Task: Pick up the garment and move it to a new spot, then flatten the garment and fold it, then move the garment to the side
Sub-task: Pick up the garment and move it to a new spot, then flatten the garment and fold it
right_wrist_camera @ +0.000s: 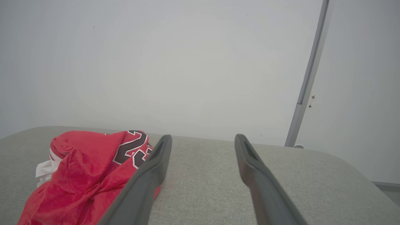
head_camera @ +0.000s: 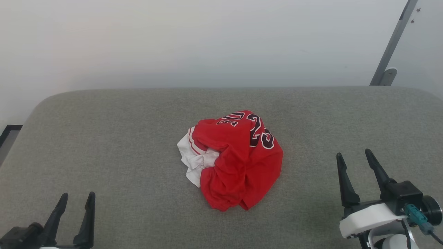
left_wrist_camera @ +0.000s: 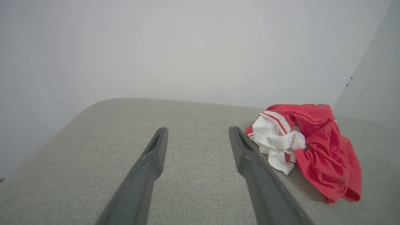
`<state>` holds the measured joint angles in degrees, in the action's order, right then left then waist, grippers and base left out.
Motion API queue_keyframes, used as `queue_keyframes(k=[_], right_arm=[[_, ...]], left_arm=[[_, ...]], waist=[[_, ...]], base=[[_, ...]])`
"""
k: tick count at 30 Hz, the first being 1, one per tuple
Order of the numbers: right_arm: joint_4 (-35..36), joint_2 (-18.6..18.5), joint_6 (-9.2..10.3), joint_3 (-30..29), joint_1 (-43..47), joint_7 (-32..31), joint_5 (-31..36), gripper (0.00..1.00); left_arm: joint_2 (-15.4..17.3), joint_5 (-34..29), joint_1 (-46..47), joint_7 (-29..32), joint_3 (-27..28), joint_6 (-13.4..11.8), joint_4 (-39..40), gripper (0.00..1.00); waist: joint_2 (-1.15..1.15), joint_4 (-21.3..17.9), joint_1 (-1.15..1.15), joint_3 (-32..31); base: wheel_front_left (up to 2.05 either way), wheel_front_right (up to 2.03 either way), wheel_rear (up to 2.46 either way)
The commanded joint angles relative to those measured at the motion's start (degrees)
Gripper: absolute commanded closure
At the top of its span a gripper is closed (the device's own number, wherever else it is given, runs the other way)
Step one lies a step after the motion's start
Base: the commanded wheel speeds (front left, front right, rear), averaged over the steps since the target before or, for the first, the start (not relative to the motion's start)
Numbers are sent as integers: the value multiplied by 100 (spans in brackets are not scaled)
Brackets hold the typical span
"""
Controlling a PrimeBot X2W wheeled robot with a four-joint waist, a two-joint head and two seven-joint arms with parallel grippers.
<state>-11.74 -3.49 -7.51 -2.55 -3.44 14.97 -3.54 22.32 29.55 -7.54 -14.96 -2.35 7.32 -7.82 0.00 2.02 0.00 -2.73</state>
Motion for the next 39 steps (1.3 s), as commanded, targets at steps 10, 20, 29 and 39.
queue_keyframes(k=[10, 20, 29, 39], right_arm=[[30, 23, 4, -19, 65, 29, -9, 0], [29, 31, 4, 1, 70, 29, -4, 0], [14, 29, 4, 56, 80, 30, -10, 0], [-15, 21, 4, 244, -110, 30, 22, 0]], left_arm=[[-40, -7, -82, -29, -28, 23, 115, 0], [-70, 8, -82, -30, -69, 23, 150, 0], [12, 128, -80, -29, -214, 23, 141, 0], [800, 897, 529, -30, -983, 24, -128, 0]], waist=[[0, 46, 0, -4], [0, 60, 0, -16], [0, 43, 0, -17], [0, -233, 0, 169]], base=[[0, 0, 0], [0, 0, 0], [0, 0, 0], [0, 0, 0]])
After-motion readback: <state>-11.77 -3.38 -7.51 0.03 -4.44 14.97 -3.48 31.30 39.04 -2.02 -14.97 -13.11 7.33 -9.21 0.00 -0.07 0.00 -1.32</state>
